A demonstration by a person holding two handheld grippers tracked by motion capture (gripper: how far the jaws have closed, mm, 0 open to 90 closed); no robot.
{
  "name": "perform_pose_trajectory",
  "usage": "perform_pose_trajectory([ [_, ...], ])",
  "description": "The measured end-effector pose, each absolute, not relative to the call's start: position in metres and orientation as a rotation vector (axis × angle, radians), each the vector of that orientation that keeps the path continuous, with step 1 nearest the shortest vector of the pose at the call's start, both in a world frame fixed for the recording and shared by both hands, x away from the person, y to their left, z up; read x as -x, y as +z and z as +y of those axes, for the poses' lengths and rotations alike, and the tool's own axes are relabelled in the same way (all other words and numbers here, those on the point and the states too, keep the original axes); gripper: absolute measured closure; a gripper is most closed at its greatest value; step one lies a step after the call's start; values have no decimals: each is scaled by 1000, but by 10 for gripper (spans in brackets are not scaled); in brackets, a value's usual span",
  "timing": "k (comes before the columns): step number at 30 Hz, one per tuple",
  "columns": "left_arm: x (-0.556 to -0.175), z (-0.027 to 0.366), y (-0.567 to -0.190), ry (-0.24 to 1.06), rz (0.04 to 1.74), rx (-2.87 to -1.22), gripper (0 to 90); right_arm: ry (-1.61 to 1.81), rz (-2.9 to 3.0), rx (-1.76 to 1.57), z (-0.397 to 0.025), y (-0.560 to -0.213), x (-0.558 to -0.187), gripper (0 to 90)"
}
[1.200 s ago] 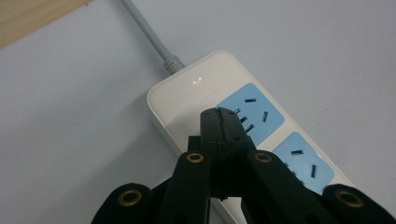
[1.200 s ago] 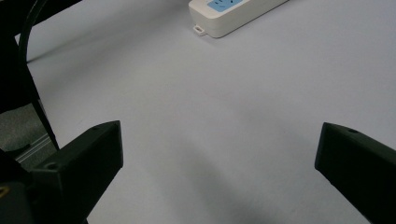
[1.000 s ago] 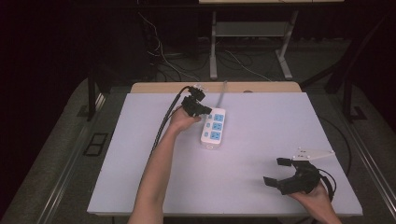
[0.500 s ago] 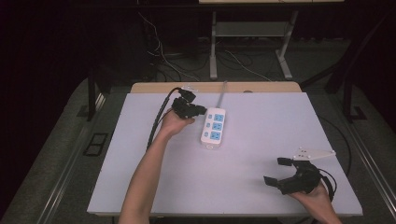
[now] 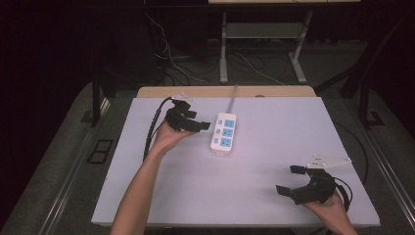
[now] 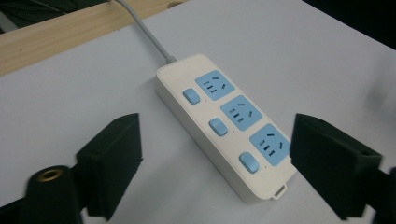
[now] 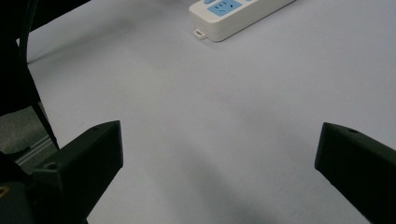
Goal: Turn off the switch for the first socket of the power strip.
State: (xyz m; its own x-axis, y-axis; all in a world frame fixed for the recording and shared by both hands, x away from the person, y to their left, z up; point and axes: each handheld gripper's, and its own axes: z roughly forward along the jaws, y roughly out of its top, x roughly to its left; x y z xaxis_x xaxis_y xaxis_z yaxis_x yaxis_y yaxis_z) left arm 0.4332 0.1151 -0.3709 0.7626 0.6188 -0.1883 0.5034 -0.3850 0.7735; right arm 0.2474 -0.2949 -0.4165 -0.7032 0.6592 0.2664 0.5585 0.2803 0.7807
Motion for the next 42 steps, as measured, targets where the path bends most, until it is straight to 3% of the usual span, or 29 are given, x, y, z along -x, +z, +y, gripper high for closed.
perform_pose_trajectory([
  [5, -417, 122, -367, 162, 846, -2038, 0, 1409, 2422, -1157, -295, -416, -247, 8],
  [18, -380, 145, -363, 204, 854, -1951, 0, 1413, 2423, -1154, -294, -416, -247, 8],
  [42, -307, 170, -391, 206, 853, -1873, 0, 1418, 2417, -1159, -290, -416, -245, 8],
])
